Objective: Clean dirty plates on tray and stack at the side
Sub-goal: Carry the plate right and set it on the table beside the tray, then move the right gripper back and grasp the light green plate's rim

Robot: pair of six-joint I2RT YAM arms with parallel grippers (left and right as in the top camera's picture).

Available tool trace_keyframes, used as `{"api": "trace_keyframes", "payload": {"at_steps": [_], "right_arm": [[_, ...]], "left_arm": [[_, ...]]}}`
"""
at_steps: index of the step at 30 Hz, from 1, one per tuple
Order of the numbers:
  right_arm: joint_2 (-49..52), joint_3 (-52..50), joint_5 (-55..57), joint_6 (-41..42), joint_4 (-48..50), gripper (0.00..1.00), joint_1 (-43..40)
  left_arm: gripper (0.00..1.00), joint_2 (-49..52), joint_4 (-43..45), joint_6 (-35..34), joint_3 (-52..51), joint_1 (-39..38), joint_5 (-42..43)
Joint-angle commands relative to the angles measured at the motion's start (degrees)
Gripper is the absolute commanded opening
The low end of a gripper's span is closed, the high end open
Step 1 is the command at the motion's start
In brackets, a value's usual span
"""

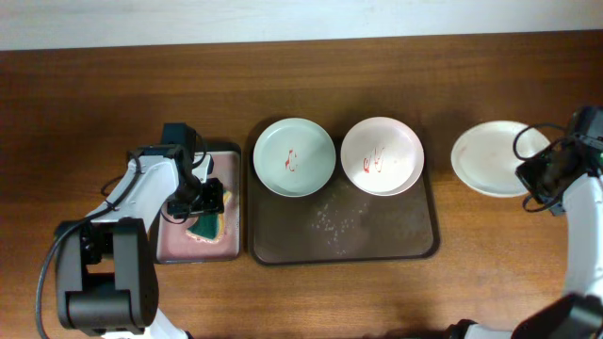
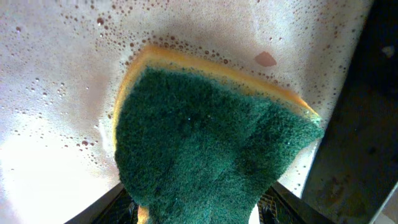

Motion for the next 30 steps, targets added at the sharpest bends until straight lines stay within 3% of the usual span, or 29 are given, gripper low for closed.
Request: {"api": "trace_keyframes", "payload": {"at_steps": [1, 5, 8, 9, 13, 18, 25, 27, 30], "right_arm": [[5.2, 0.9, -3.0, -3.4, 1.4, 0.04, -1.5], [8.3, 0.9, -3.4, -5.7, 3.0, 0.04, -1.3], [8.3, 0.9, -15.0, -9.2, 5.8, 0.52, -1.2], [8.3, 0.9, -21.2, -11.8, 6.9, 0.54, -0.9], [8.3, 1.0, -35.3, -20.3, 8.0, 0.56, 6.2], [8.4, 0.9, -35.4, -21.8, 8.4, 0.61, 21.5], [14.7, 0.9, -32.2, -13.8, 14.7, 0.60, 41.4], [18.9, 0.9, -31.0, -10.6, 18.1, 0.50, 45.2], [22.6, 0.9, -26.0, -5.4, 20.5, 0.46, 47.6]], "left_arm": [[0.58, 0.5, 0.1, 0.1, 0.6, 0.2, -0.2], [0.58, 0.5, 0.1, 0.1, 0.6, 0.2, -0.2], [0.60, 0.5, 0.2, 0.1, 0.6, 0.2, -0.2], [0.59, 0.5, 0.4, 0.1, 0.6, 0.2, -0.2], [0.60, 0.5, 0.4, 0.1, 0.6, 0.2, -0.2], [0.60, 0.5, 0.4, 0.1, 0.6, 0.2, -0.2], [0.60, 0.5, 0.3, 0.1, 0.6, 0.2, -0.2], [0.60, 0.5, 0.3, 0.1, 0.6, 0.2, -0.2], [0.60, 0.5, 0.3, 0.1, 0.6, 0.2, -0.2]]}}
